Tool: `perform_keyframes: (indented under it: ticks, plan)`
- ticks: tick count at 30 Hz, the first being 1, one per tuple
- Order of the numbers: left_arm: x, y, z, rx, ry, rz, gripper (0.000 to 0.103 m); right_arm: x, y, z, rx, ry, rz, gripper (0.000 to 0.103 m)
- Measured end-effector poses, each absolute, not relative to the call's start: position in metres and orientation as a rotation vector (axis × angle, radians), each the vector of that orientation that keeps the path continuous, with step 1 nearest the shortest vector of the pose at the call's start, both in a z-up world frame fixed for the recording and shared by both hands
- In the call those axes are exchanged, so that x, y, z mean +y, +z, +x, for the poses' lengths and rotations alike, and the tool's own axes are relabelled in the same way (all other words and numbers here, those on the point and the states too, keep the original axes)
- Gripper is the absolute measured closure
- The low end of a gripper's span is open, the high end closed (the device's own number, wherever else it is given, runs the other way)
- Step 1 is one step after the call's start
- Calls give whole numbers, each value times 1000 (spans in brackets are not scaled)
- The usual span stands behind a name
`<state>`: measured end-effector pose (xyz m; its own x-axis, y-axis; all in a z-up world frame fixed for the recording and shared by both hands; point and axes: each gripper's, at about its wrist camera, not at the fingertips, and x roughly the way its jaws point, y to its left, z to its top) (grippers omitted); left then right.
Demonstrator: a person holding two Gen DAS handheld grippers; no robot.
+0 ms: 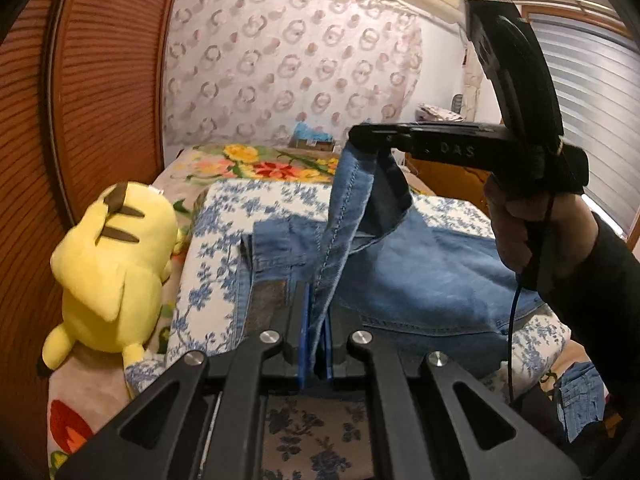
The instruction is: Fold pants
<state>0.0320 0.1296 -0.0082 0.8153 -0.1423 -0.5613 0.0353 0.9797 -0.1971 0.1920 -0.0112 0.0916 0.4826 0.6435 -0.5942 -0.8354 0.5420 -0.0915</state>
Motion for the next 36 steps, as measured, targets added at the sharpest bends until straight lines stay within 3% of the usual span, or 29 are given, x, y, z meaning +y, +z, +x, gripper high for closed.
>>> perform_keyframes:
  ticks: [7, 11, 14, 21, 36]
  plan:
    - [137, -44, 45, 691, -52, -221, 96, 21, 51, 209, 628, 895, -429, 88]
    - [140, -58, 47, 720, -47, -227, 83, 30, 37, 217, 662, 855, -431, 87]
    - [141, -63, 47, 737, -36, -215, 77, 28, 42, 220, 662, 845, -392, 71]
    - [145, -63, 44, 729, -17, -211, 68, 4, 65, 217, 622, 846, -345, 65]
    - [142, -35, 30, 624, 10, -190, 66, -135, 33, 194, 680, 738, -333, 56]
